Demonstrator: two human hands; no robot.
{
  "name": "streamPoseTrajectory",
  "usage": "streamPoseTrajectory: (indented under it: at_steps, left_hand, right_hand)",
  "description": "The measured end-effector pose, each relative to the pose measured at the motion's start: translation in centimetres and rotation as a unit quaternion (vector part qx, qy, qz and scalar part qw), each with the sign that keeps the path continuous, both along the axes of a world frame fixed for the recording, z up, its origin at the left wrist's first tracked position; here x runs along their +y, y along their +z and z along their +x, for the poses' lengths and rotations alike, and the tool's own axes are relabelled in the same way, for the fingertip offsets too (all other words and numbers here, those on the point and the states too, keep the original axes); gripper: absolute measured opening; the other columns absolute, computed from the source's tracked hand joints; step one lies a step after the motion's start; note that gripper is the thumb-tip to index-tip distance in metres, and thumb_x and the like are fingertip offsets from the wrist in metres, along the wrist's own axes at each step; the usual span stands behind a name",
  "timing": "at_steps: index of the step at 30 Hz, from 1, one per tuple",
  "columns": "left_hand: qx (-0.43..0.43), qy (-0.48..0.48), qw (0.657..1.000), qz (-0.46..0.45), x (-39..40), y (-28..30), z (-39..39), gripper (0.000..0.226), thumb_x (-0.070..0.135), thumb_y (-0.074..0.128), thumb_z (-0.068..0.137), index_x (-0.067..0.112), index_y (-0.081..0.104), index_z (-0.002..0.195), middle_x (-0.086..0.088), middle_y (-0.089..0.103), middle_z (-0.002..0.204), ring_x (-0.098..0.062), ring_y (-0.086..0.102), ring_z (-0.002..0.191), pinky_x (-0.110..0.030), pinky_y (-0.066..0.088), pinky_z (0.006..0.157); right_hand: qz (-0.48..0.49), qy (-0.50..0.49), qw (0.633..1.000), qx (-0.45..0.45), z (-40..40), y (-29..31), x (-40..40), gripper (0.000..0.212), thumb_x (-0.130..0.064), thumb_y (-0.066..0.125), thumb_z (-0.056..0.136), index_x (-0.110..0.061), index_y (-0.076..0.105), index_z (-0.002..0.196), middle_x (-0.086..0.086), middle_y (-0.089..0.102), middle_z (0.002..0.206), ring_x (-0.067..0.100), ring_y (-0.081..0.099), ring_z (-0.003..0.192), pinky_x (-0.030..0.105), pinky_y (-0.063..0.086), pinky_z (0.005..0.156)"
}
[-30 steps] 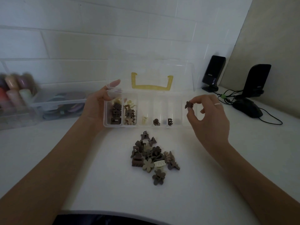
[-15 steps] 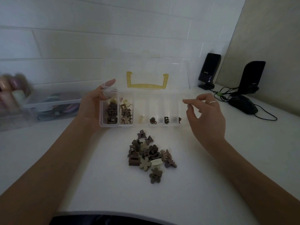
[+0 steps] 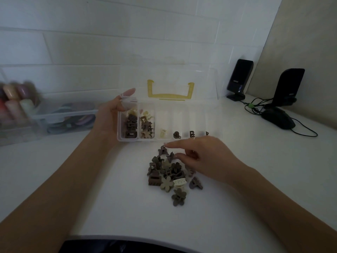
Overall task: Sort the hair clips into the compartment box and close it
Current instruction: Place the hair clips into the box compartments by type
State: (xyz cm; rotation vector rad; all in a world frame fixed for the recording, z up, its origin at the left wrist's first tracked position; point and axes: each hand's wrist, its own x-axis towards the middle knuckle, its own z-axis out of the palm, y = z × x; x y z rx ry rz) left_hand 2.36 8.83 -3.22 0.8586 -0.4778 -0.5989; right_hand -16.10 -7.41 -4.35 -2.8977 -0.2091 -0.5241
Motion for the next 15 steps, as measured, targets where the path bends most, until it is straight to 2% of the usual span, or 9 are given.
streamPoseTrajectory:
  at_steps: [2,4,5,9,12,15]
  left_hand:
    - [0.005,0.002,1.000,0.002,-0.01,0.04,-0.18,0.088,0.021,0.080,0.021,0.018,0.066,0.108,-0.005,0.062,0.091,-0.022,0.069,0.072,-0.034,0.057,0.063]
    - [0.001,0.011,1.000,0.012,0.01,0.12,-0.48,0.064,0.017,0.064,0.047,0.019,0.064,0.110,-0.004,0.061,0.093,-0.020,0.068,0.072,-0.032,0.054,0.066]
    - [-0.002,0.015,1.000,0.018,-0.01,0.10,-0.55,0.058,0.014,0.055,0.053,0.019,0.062,0.110,-0.004,0.060,0.094,-0.018,0.068,0.071,-0.031,0.052,0.067]
    - [-0.006,0.015,1.000,0.016,-0.01,0.19,-0.60,0.058,0.015,0.057,0.049,0.019,0.064,0.107,-0.005,0.061,0.093,-0.017,0.069,0.069,-0.032,0.054,0.065]
    - [-0.009,0.010,1.000,0.021,0.00,0.16,-0.51,0.069,0.020,0.075,0.031,0.021,0.071,0.099,-0.004,0.067,0.089,-0.020,0.070,0.072,-0.033,0.056,0.062]
    - [-0.015,0.015,0.999,0.028,0.08,0.13,-0.24,0.062,0.018,0.062,0.045,0.021,0.066,0.107,-0.004,0.063,0.093,-0.020,0.067,0.076,-0.033,0.053,0.069]
  right_hand:
    - [0.018,-0.005,1.000,0.009,0.15,-0.05,0.00,0.029,-0.035,0.057,0.090,-0.044,0.059,0.118,-0.023,0.042,0.050,-0.009,0.047,0.050,0.008,0.031,0.053]
    - [0.029,-0.008,1.000,0.009,0.28,-0.17,0.15,0.023,-0.035,0.059,0.089,-0.041,0.065,0.111,-0.026,0.043,0.056,-0.014,0.046,0.051,0.007,0.031,0.054]
    - [0.027,-0.012,1.000,0.008,0.34,-0.18,0.24,0.020,-0.034,0.059,0.089,-0.040,0.066,0.108,-0.026,0.043,0.058,-0.013,0.044,0.050,0.007,0.032,0.054]
    - [0.027,-0.022,0.999,0.011,0.36,-0.10,0.42,0.016,-0.037,0.058,0.089,-0.038,0.067,0.102,-0.021,0.049,0.059,-0.009,0.043,0.050,0.012,0.039,0.055]
    - [0.046,-0.023,0.999,-0.003,0.24,-0.35,0.41,0.013,-0.038,0.060,0.087,-0.035,0.069,0.096,-0.014,0.055,0.056,-0.002,0.047,0.048,0.016,0.041,0.053]
    - [0.173,-0.017,0.983,-0.053,0.25,-0.30,0.13,0.011,-0.035,0.064,0.084,-0.027,0.071,0.088,-0.004,0.056,0.050,0.008,0.040,0.041,0.017,0.034,0.046]
